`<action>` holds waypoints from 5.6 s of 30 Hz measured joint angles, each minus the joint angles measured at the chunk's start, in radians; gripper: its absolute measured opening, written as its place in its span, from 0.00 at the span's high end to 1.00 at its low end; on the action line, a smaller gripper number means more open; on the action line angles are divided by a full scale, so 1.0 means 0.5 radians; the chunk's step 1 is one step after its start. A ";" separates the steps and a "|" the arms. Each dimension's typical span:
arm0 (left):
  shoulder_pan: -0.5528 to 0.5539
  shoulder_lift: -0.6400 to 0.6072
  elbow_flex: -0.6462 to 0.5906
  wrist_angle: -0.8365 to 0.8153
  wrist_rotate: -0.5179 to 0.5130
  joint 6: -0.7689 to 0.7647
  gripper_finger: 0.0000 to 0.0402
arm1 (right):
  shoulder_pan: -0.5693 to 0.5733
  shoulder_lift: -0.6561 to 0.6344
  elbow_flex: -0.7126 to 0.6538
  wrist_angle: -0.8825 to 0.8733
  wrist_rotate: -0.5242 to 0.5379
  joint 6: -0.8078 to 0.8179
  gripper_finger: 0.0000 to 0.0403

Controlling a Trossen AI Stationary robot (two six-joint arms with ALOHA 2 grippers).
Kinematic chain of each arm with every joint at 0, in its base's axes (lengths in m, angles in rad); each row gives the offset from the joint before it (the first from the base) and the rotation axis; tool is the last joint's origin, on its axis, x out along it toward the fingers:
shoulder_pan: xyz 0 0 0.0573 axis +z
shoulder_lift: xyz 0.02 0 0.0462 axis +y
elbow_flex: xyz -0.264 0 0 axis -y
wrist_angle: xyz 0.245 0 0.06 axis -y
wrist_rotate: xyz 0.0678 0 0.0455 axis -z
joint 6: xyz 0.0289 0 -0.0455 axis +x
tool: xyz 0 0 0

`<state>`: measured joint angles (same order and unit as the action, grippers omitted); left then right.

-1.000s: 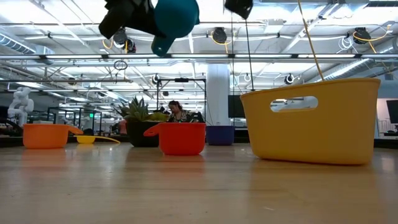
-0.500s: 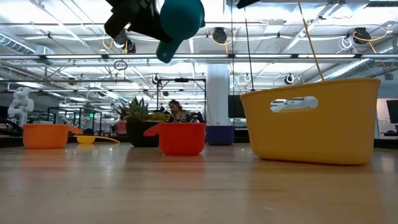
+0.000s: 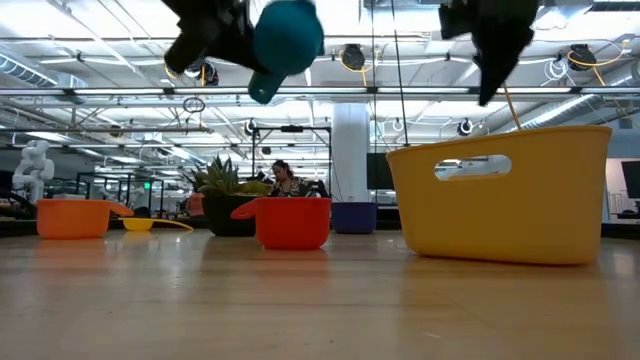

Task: Nest measuring cups in basket
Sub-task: Stack the measuring cups on the red measuring cup

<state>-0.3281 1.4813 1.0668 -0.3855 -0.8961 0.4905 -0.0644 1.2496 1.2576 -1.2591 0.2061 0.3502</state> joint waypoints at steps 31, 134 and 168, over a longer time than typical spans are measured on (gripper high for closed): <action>-0.143 0.711 -0.220 0.606 -0.619 -0.323 0.93 | 0.002 -0.420 -0.874 -0.076 -0.212 0.462 0.58; -0.288 0.675 -0.220 -0.232 0.121 -0.681 0.60 | 0.109 -0.549 -0.822 0.896 -0.124 -0.036 0.58; 0.290 -0.081 -0.122 -1.554 0.908 -0.586 0.60 | 0.342 -0.398 -0.730 1.432 -0.148 -0.462 0.58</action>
<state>-0.1833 1.4406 1.0058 -1.1627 -0.4420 0.1973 0.1066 1.0508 0.8925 -0.5430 0.1321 0.1192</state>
